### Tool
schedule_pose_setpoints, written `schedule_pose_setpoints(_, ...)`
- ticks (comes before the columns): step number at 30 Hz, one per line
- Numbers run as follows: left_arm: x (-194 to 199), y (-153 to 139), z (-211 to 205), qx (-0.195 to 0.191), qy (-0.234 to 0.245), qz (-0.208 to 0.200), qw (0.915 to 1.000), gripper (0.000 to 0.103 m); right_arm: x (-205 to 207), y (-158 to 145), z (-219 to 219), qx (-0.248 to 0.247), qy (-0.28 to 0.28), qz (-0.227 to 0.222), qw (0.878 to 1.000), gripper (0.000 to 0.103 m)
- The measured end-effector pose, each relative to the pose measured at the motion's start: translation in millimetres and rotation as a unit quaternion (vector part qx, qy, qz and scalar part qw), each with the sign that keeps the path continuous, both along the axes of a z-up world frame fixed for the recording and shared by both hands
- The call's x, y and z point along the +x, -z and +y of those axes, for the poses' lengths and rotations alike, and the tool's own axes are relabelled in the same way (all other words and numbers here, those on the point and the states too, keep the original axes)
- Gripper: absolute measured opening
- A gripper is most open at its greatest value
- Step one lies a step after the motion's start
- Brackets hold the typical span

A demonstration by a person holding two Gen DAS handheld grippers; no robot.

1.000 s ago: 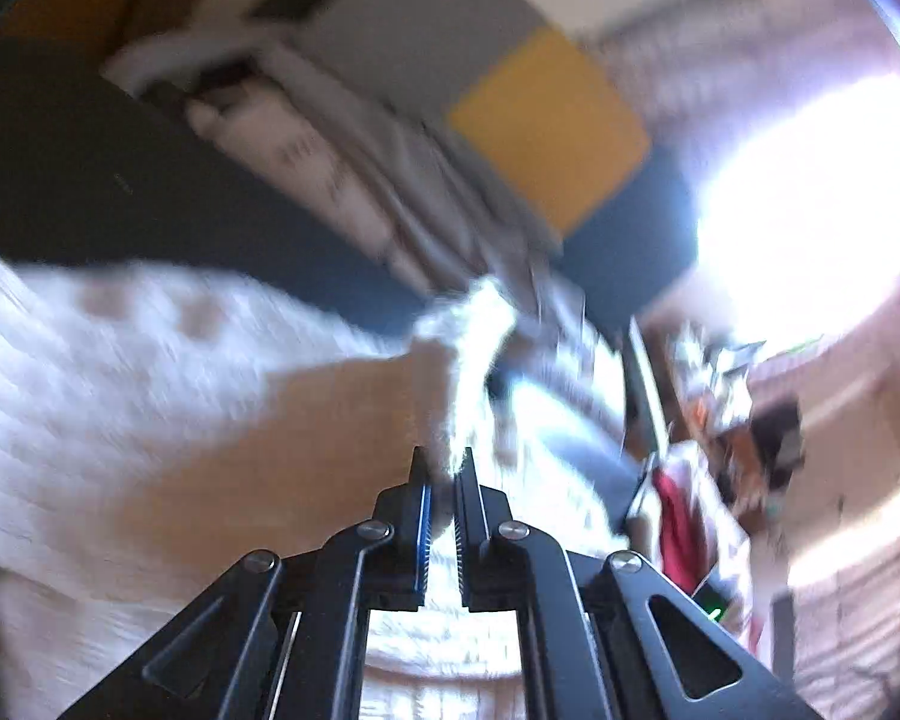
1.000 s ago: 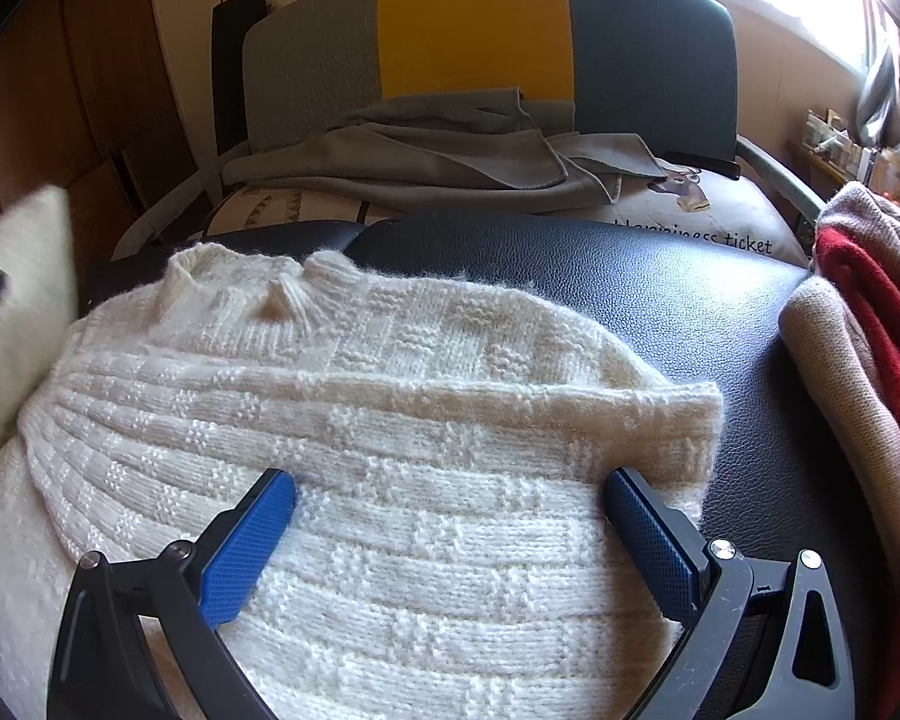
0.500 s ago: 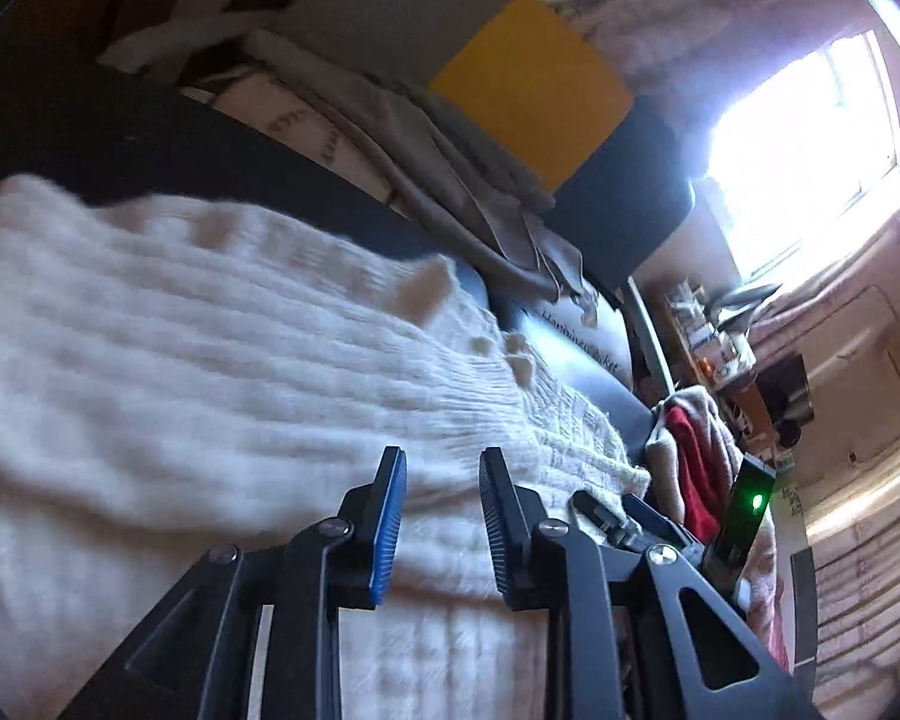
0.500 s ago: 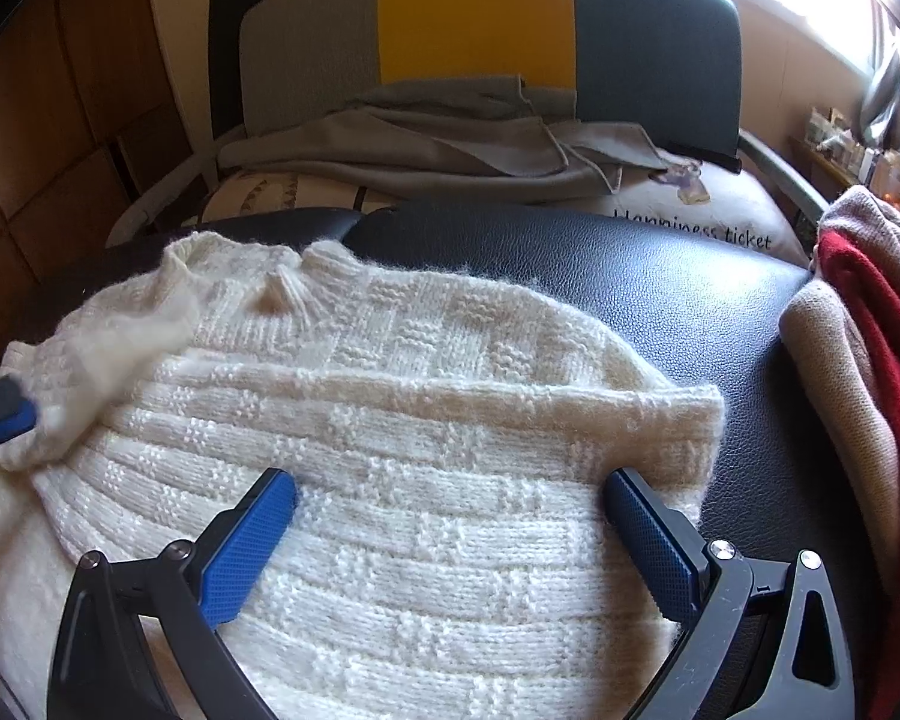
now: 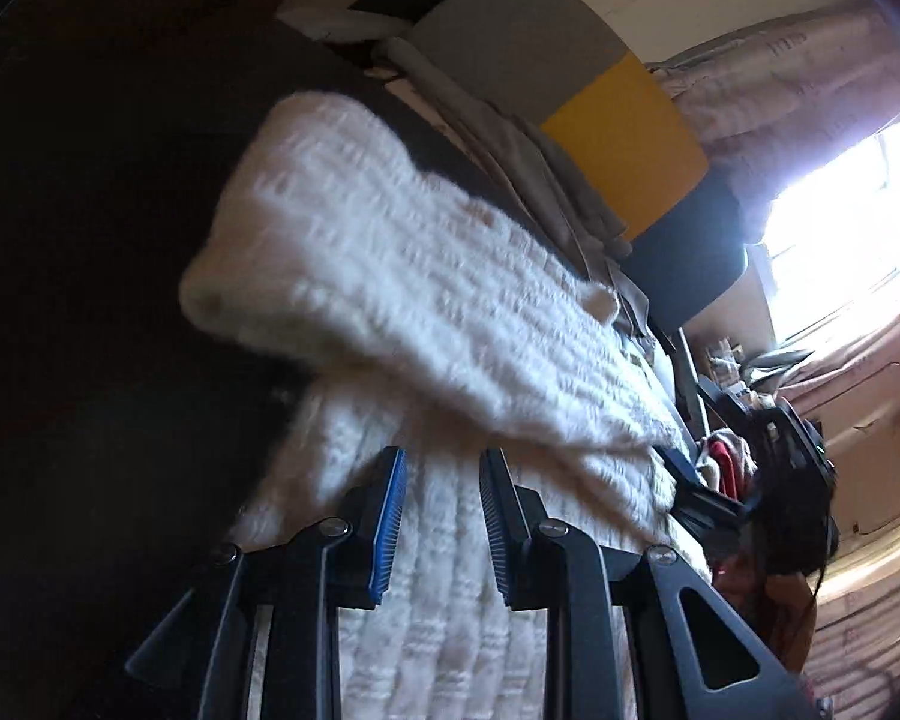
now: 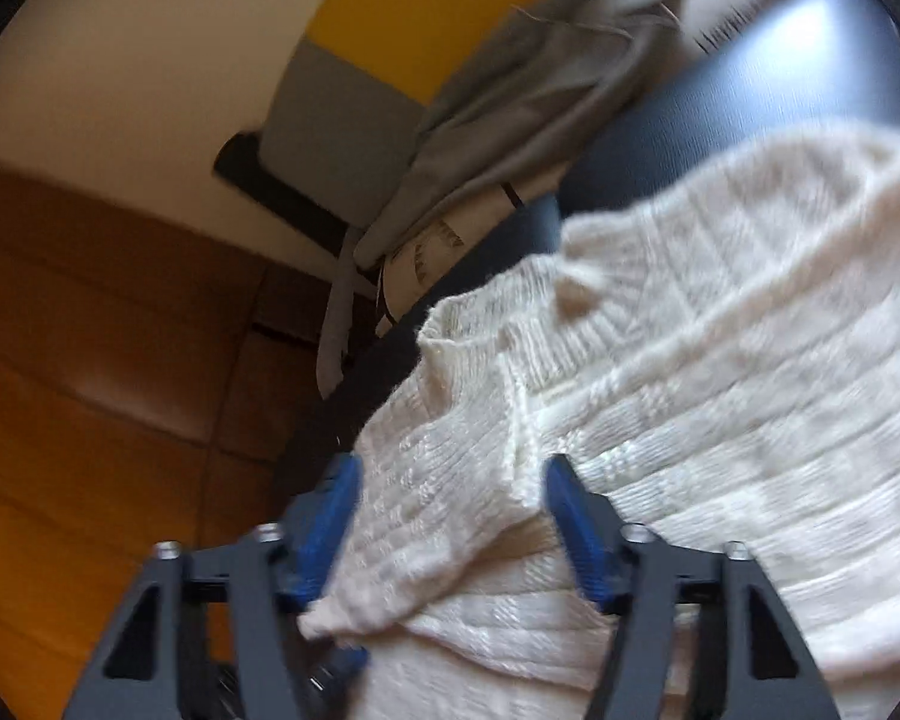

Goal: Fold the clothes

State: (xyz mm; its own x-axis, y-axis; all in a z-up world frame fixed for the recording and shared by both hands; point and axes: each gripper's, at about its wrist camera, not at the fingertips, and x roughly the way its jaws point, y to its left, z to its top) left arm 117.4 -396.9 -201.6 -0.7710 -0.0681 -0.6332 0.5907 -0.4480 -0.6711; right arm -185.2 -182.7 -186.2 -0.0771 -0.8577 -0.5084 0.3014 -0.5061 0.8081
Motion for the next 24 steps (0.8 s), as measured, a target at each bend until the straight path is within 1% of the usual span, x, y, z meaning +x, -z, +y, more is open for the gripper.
schedule_pose_setpoints(2,0.3,3.1,0.8,0.000,0.002,0.007,1.0000,0.025,0.7,10.7,-11.2,0.004,0.006,-0.021,1.000,0.061)
schedule_pose_setpoints(3,0.7,4.3,1.0,0.000,0.003,0.011,0.9999,0.025,2.3,14.2,-15.4,0.004,0.013,-0.024,1.000,0.061)
schedule_pose_setpoints(4,1.5,5.3,0.8,0.002,0.001,0.014,0.9999,0.025,3.2,14.1,-17.4,0.003,0.018,-0.021,1.000,0.061)
schedule_pose_setpoints(5,2.5,5.4,-0.1,0.004,-0.001,0.017,0.9998,0.025,4.4,12.0,-21.0,0.012,0.017,-0.012,1.000,0.061)
schedule_pose_setpoints(6,3.7,5.1,-1.6,0.006,-0.003,0.020,0.9998,0.025,5.7,9.9,-24.6,0.023,0.017,-0.002,1.000,0.049)
schedule_pose_setpoints(7,3.8,4.2,-3.0,0.007,-0.005,0.022,0.9997,0.025,7.3,6.7,-31.1,0.048,0.002,0.016,0.999,0.036)
schedule_pose_setpoints(8,2.5,2.4,-4.3,0.006,-0.007,0.025,0.9997,0.025,9.0,3.4,-37.7,0.074,-0.013,0.034,0.997,0.006)
schedule_pose_setpoints(9,1.2,0.7,-5.6,0.005,-0.009,0.028,0.9996,0.025,10.7,0.1,-44.3,0.100,-0.029,0.052,0.993,0.008)
schedule_pose_setpoints(10,-0.3,-1.5,-6.8,0.002,-0.010,0.029,0.9995,0.025,14.9,-9.0,-53.0,0.129,-0.048,0.088,0.987,0.008)
schedule_pose_setpoints(12,-4.4,-6.8,-9.5,-0.006,-0.009,0.029,0.9995,0.025,23.9,-28.3,-69.0,0.176,-0.085,0.154,0.969,0.008)
schedule_pose_setpoints(15,-13.7,-8.4,-14.4,-0.015,-0.002,0.009,0.9998,0.025,34.6,-70.6,-85.7,0.195,-0.124,0.235,0.944,0.008)
schedule_pose_setpoints(17,-19.9,-6.2,-16.9,-0.018,0.000,-0.011,0.9998,0.025,33.6,-104.6,-89.9,0.186,-0.132,0.271,0.935,0.008)
schedule_pose_setpoints(20,-22.0,-5.0,-19.1,-0.019,0.000,-0.022,0.9996,0.025,26.4,-148.4,-84.6,0.176,-0.126,0.310,0.926,0.008)
schedule_pose_setpoints(23,-21.5,-0.9,-21.6,-0.014,-0.009,-0.027,0.9995,0.025,16.0,-176.7,-66.0,0.168,-0.108,0.330,0.923,0.008)
schedule_pose_setpoints(24,-19.9,-0.6,-22.5,-0.010,-0.014,-0.025,0.9995,0.025,11.5,-178.2,-58.9,0.168,-0.099,0.330,0.924,0.008)
